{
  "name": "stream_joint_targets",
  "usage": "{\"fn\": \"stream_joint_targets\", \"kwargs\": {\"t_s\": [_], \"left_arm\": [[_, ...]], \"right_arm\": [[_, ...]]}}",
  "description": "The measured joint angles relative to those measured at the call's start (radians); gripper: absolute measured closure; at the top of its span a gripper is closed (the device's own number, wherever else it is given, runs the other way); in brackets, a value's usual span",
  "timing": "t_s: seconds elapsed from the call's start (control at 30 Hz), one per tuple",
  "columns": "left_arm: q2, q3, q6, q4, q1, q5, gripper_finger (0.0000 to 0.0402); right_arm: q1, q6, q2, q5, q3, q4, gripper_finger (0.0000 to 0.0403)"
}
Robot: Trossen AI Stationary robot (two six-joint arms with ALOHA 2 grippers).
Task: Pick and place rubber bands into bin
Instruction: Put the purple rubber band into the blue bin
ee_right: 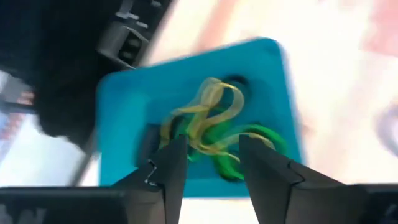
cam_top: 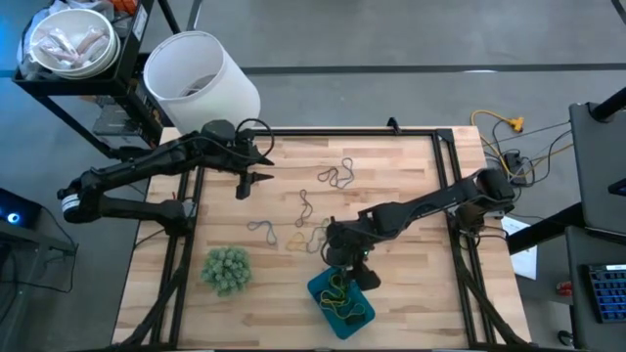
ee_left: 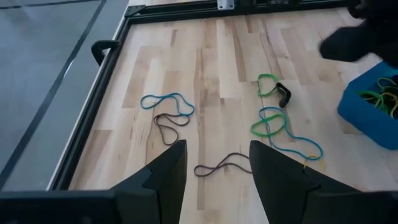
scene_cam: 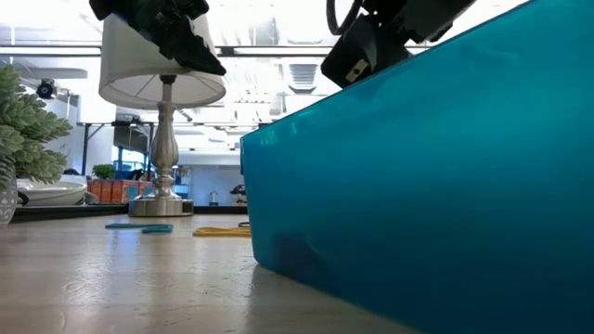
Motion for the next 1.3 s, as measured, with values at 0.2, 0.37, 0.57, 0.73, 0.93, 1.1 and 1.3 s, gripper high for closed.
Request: {"fn": "stream_joint_targets", "kwargs": {"t_s": [0.2,0.37,0.57,0.73,0.93,1.1,1.3], "left_arm": [[0.007,-0.002,-0.004,-0.014,-0.019,0.022,0.0243],[0.009,-0.014,-0.008,-0.018,-0.068,0.022,0.0243],[0.009,-0.015,-0.011,0.001,-0.157,-0.039,0.0243],[0.024,-0.015,-0.028,0.046,-0.264,-0.068,0.0243],[0.109,-0.015,-0.02,0.167,-0.38,-0.118,0.0243],[0.221,-0.013,0.001,0.24,-0.402,-0.147,0.0243],[0.334,0.001,0.036,0.246,-0.396,-0.2,0.0243]], "right_arm": [[-0.018,-0.065,-0.06,0.199,0.0,-0.068,0.0258],[-0.043,-0.102,-0.122,0.299,-0.001,-0.104,0.0266],[-0.072,-0.14,-0.202,0.37,-0.009,-0.127,0.0277],[-0.087,-0.166,-0.26,0.524,-0.029,-0.156,0.0282],[-0.149,-0.189,-0.326,0.629,-0.129,-0.103,0.0279],[-0.243,-0.206,-0.362,0.625,-0.272,0.012,0.0279],[-0.361,-0.257,-0.376,0.615,-0.403,0.147,0.0288]]}}
